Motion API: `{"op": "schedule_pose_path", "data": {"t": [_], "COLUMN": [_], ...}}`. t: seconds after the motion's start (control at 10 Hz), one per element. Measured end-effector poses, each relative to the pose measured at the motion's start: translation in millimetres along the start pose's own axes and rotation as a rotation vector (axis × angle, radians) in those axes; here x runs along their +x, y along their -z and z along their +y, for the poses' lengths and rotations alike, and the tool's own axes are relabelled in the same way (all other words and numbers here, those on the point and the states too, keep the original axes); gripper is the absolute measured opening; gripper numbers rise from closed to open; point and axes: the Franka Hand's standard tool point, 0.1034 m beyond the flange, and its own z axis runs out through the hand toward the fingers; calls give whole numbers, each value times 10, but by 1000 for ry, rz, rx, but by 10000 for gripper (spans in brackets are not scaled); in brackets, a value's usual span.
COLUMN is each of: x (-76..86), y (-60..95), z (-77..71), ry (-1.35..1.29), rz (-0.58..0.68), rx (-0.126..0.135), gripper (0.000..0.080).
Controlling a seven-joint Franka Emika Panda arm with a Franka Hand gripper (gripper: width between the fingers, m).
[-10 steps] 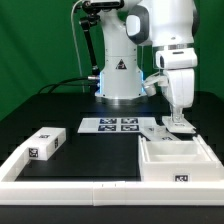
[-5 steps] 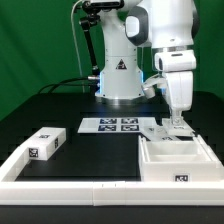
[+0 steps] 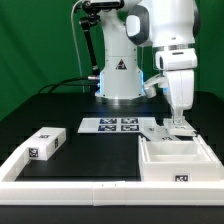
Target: Assemble cabinet
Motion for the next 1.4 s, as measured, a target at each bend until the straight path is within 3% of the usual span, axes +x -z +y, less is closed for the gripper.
{"op": "schedule_pose_path", "data": {"t": [0.6,1.0,1.4], "x": [-19,-18,-16], "y": [2,60,26], "z": [58,230,197], "ry": [-27,-65,-64], "rz": [-5,-14,-14], "rx": [0,-12,-3], "gripper": [71,71,71]}}
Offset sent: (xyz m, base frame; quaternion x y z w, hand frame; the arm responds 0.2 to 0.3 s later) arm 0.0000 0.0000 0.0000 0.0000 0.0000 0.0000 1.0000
